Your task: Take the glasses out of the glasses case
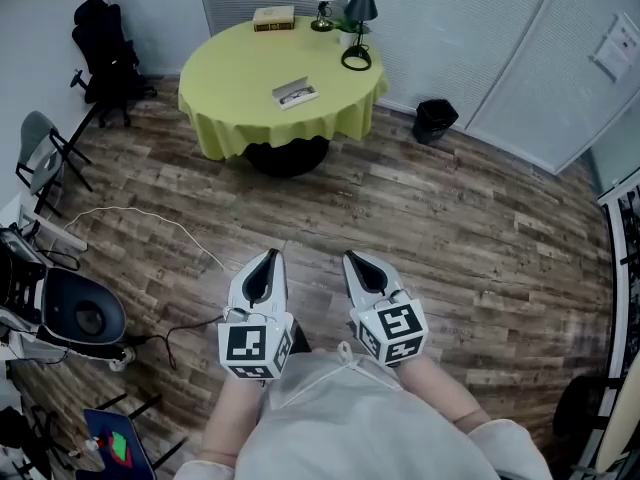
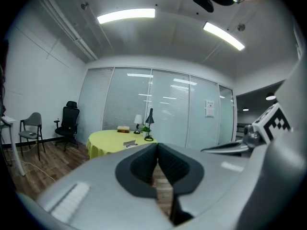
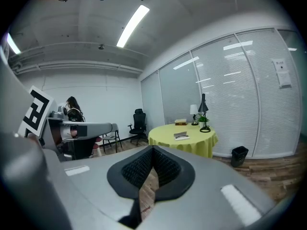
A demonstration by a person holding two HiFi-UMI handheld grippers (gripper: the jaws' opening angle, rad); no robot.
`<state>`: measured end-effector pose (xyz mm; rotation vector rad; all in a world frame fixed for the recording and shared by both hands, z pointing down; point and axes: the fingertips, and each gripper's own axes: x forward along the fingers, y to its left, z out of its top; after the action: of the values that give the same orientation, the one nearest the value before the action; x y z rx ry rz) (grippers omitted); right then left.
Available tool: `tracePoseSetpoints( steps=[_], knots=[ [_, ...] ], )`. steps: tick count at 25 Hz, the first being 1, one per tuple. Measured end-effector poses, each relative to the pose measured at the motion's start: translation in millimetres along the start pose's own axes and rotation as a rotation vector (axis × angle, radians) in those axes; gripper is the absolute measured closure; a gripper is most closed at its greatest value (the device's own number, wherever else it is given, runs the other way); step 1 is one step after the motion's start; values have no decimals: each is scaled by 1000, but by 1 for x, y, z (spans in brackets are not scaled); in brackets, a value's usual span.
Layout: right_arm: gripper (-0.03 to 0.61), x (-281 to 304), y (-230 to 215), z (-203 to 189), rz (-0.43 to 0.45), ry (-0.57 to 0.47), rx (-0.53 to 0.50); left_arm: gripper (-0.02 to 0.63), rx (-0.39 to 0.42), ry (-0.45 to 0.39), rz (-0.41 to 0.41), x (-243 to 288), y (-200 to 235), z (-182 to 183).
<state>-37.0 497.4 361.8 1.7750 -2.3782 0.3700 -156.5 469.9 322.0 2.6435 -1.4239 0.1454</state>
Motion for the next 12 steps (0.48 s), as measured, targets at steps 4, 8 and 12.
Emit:
tracePoseSetpoints(
  steps=[4,8,12],
  knots=[
    [580,12,-4,-6,-4,14,20,607,-6,8,7,6,9,-5],
    [580,34,-7,-7,-7,20,26,607,-15,-1,15,25,30,-5],
    [579,69,-19,-4,-25,24,15,607,-12,-4,-3,62,50,-6]
  ],
)
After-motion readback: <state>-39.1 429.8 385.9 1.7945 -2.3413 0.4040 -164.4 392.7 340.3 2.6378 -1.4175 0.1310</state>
